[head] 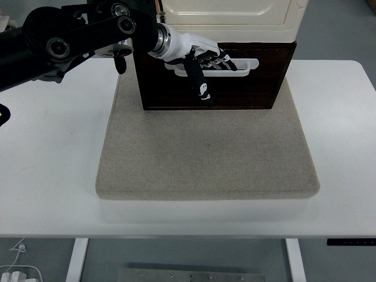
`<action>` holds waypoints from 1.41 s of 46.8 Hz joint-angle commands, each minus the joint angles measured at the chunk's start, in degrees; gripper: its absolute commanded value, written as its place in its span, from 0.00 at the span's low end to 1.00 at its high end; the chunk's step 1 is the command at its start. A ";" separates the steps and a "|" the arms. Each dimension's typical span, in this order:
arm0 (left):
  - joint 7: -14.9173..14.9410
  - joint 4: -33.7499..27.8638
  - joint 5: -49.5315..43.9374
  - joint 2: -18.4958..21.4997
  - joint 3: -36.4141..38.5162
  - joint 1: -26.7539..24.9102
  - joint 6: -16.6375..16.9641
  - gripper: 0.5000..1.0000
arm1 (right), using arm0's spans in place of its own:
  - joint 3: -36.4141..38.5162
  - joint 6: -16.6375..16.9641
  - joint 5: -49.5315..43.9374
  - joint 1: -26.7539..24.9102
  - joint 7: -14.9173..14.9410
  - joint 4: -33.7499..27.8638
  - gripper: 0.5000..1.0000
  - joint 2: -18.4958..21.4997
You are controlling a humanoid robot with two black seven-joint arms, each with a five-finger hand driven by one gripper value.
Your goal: Open the drawer under the combination cabinet
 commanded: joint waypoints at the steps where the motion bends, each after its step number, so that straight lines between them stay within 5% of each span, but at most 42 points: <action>1: -0.01 -0.25 -0.01 0.00 -0.01 -0.04 -0.16 1.00 | 0.00 0.00 0.00 0.00 0.00 0.00 0.86 0.00; 66: 0.52 -1.84 -0.89 0.17 -0.36 -0.83 -2.53 1.00 | 0.00 0.00 0.00 0.00 0.00 0.00 0.86 0.00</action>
